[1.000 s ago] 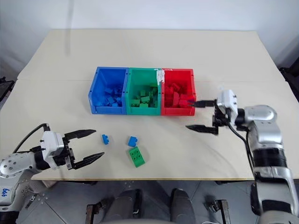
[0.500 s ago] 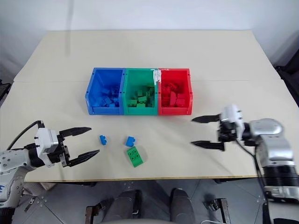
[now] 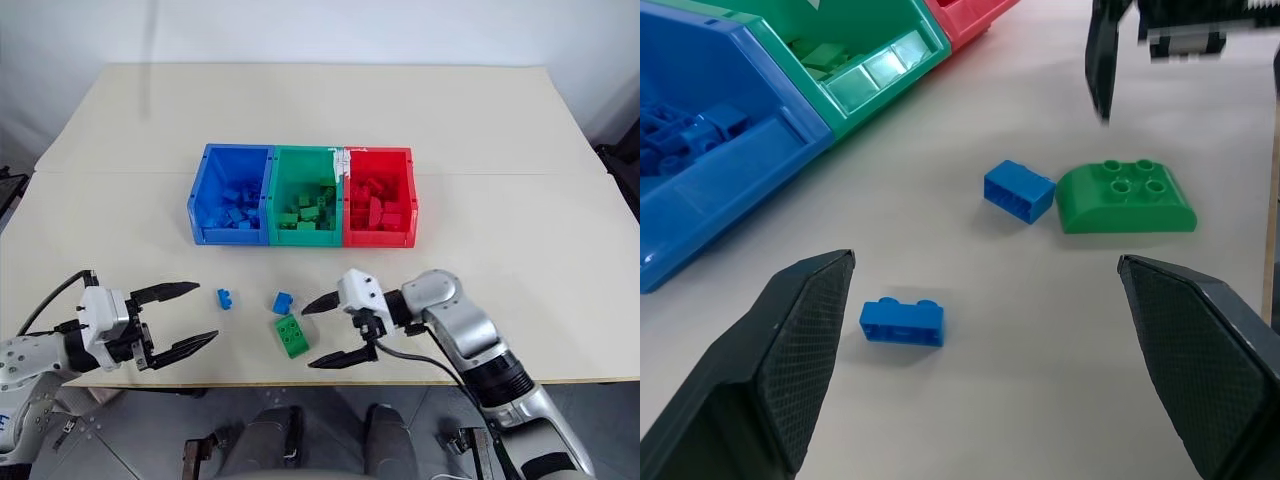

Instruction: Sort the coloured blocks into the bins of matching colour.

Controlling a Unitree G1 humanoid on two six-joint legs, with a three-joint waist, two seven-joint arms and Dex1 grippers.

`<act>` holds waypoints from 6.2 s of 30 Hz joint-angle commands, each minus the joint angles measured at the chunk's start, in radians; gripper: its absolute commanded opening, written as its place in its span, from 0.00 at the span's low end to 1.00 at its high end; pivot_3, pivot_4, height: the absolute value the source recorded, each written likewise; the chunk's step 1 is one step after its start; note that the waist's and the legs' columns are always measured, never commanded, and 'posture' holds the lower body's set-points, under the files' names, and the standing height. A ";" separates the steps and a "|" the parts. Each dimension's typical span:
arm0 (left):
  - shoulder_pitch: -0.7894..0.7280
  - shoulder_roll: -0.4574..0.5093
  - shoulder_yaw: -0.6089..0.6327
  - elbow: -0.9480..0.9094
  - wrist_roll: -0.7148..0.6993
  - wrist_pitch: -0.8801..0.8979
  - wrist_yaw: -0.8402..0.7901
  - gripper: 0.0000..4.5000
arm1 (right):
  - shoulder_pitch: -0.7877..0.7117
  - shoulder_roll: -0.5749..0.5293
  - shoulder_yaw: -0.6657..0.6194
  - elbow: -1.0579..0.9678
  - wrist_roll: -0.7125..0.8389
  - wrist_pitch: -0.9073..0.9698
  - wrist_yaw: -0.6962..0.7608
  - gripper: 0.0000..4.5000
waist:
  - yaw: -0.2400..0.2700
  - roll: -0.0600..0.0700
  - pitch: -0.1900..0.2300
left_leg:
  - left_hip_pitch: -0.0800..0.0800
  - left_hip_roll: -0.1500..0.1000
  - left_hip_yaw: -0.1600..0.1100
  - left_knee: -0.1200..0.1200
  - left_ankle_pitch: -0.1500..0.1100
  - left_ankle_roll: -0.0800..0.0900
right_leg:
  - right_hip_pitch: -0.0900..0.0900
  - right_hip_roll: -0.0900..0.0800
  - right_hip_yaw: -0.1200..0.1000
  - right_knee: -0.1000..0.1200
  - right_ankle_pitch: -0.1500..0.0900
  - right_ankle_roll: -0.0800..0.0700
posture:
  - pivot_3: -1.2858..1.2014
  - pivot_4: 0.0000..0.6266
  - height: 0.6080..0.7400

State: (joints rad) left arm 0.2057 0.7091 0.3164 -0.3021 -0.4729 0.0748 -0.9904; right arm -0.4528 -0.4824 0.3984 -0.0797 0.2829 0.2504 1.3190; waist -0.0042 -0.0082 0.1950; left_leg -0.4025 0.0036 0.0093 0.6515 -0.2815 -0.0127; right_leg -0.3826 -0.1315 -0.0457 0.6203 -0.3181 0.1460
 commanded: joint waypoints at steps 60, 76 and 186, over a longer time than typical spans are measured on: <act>-0.716 -0.056 -0.548 0.494 0.196 -0.302 -0.563 1.00 | 0.398 -0.516 -0.628 0.055 0.318 -0.059 0.247 1.00 | 0.024 0.000 0.000 | 0.000 -0.002 0.002 0.008 -0.001 0.002 | 0.005 0.001 -0.002 0.001 0.000 0.001 | 0.52 0.24 1.00; -0.913 -0.141 -0.775 0.789 0.226 -0.433 -0.624 1.00 | 0.555 -0.468 -0.792 -0.172 0.439 0.047 0.132 1.00 | 0.029 -0.001 0.000 | -0.001 -0.003 0.000 0.013 -0.002 0.004 | 0.007 0.000 -0.002 0.000 0.002 0.004 | 0.52 0.24 1.00; -0.544 -0.040 -0.527 0.208 0.357 0.178 -0.060 0.86 | 0.465 -0.309 -0.725 -0.100 0.386 -0.111 0.068 1.00 | 0.030 -0.002 0.002 | -0.001 -0.003 0.001 0.013 -0.004 0.005 | 0.007 -0.001 -0.001 0.000 0.003 0.005 | 0.52 0.24 1.00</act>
State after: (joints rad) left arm -0.3468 0.6783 -0.1930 -0.0806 -0.1269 0.2466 -1.0624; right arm 0.0119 -0.7979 -0.3011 -0.1489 0.6434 0.1379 1.4002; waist 0.0261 -0.0105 0.1968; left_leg -0.4031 0.0000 0.0103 0.6649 -0.2851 -0.0077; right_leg -0.3753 -0.1332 -0.0465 0.6201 -0.3154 0.1507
